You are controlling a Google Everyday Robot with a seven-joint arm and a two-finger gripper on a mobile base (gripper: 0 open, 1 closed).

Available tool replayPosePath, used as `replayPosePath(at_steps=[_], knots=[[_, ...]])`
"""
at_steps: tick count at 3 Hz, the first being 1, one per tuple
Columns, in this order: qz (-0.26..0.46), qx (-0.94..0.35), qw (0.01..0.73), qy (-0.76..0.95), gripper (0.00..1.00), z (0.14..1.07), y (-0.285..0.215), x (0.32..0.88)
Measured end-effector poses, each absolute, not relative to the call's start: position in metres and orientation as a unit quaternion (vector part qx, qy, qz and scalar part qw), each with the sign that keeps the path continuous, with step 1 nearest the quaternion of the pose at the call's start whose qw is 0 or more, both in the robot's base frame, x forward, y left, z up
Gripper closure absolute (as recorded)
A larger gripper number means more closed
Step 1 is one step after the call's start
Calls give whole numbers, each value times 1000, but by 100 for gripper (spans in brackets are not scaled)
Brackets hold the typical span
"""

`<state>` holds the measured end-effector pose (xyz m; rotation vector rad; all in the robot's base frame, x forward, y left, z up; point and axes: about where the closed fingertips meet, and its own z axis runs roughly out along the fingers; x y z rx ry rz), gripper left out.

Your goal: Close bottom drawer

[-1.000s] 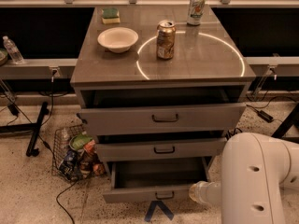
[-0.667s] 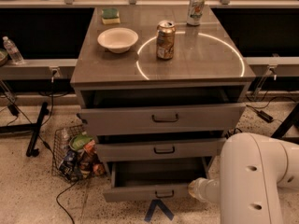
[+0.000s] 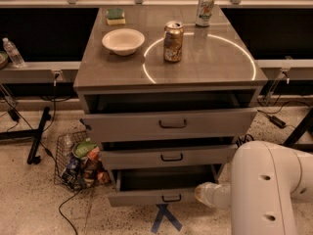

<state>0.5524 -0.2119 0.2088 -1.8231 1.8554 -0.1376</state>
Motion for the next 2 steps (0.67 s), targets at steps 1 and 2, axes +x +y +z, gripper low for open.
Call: replayPosePath(at_steps=[1, 2], knots=[[-51, -675, 265, 687, 100, 209, -212, 552], [-60, -676, 302, 670, 100, 211, -198, 576]])
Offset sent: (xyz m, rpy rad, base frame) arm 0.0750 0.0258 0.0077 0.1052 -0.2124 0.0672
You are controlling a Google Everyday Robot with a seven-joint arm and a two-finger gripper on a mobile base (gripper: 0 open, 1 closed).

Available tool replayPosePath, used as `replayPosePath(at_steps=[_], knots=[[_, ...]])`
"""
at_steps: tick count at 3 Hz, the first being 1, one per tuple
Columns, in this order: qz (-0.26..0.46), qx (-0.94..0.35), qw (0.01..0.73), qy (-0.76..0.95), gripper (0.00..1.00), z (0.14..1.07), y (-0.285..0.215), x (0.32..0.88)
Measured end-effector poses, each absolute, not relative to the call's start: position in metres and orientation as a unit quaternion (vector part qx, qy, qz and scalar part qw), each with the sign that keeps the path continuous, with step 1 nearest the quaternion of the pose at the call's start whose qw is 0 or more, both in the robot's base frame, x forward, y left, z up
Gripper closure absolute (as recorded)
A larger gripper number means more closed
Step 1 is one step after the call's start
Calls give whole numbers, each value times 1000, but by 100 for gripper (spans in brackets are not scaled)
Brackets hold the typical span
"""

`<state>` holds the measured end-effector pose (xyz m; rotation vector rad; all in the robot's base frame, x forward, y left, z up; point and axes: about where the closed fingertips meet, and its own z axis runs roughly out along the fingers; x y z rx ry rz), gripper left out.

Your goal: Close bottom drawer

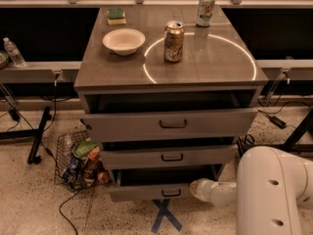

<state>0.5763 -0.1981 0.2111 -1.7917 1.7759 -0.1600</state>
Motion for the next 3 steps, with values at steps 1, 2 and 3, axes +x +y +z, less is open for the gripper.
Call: replayPosePath(at_steps=[1, 2, 3], knots=[[-66, -678, 327, 655, 100, 213, -185, 595], [-77, -681, 358, 634, 100, 220, -168, 621], [-86, -683, 375, 621, 100, 225, -160, 640]])
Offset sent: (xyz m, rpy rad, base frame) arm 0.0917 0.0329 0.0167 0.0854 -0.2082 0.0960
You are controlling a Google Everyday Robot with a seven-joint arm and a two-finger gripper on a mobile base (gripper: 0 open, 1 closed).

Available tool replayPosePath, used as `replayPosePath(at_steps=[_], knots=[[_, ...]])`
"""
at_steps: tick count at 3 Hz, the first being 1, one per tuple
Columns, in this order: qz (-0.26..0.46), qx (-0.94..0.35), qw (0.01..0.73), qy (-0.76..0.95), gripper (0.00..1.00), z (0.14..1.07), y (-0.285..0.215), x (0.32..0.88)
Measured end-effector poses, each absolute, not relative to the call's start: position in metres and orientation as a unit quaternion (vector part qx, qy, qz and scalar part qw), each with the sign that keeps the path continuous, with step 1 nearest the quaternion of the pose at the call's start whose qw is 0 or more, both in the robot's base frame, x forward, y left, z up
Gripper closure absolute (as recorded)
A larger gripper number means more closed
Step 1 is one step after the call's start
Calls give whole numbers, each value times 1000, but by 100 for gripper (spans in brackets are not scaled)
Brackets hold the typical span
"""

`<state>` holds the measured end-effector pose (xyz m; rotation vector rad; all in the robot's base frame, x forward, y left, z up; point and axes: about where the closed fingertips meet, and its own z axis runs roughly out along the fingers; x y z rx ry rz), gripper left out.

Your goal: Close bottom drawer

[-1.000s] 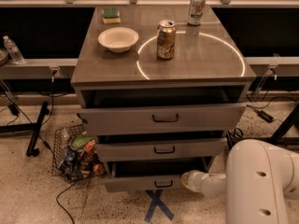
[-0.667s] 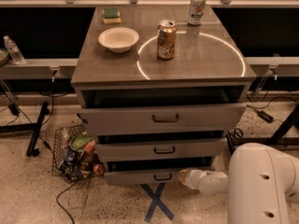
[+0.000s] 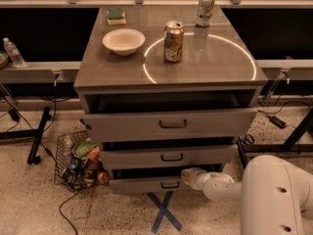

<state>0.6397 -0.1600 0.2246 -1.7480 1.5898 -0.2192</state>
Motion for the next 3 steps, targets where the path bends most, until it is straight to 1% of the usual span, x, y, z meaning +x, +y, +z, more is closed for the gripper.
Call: replayPosePath(at_steps=[1, 2, 3], knots=[[-94, -685, 375, 618, 100, 226, -168, 646], [-107, -683, 368, 621, 100, 234, -192, 645], [-111, -681, 351, 633, 100, 244, -220, 633]])
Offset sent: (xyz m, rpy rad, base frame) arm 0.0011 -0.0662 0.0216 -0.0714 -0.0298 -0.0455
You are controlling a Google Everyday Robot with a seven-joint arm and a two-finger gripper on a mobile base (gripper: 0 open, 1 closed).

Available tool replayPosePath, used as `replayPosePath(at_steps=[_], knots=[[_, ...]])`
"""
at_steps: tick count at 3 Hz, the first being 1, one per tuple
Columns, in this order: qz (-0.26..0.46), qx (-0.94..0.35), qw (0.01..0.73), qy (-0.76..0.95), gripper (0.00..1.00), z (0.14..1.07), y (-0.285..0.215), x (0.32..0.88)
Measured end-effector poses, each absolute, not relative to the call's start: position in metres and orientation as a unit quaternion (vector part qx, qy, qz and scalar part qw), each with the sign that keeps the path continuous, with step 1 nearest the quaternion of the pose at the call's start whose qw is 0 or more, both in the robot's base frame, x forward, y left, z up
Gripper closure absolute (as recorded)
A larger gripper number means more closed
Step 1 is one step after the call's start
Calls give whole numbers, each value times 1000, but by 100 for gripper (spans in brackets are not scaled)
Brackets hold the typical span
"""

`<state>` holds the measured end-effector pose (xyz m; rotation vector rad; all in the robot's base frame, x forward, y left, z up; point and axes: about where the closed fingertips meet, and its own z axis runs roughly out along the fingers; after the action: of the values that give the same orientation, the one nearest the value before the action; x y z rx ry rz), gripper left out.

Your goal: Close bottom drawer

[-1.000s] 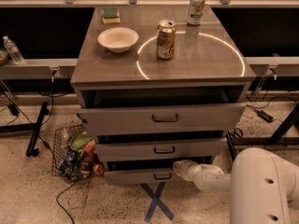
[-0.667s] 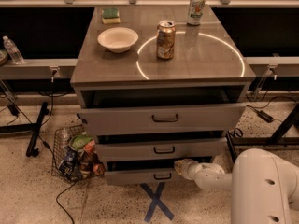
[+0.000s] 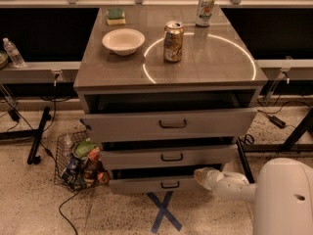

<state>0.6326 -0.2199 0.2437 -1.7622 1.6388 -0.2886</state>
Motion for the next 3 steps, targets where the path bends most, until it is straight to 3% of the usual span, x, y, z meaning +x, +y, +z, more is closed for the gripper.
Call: replayPosePath(at_steps=[1, 3], knots=[[-114, -672, 324, 655, 100, 259, -257, 615], [-127, -607, 351, 702, 100, 385, -310, 561]])
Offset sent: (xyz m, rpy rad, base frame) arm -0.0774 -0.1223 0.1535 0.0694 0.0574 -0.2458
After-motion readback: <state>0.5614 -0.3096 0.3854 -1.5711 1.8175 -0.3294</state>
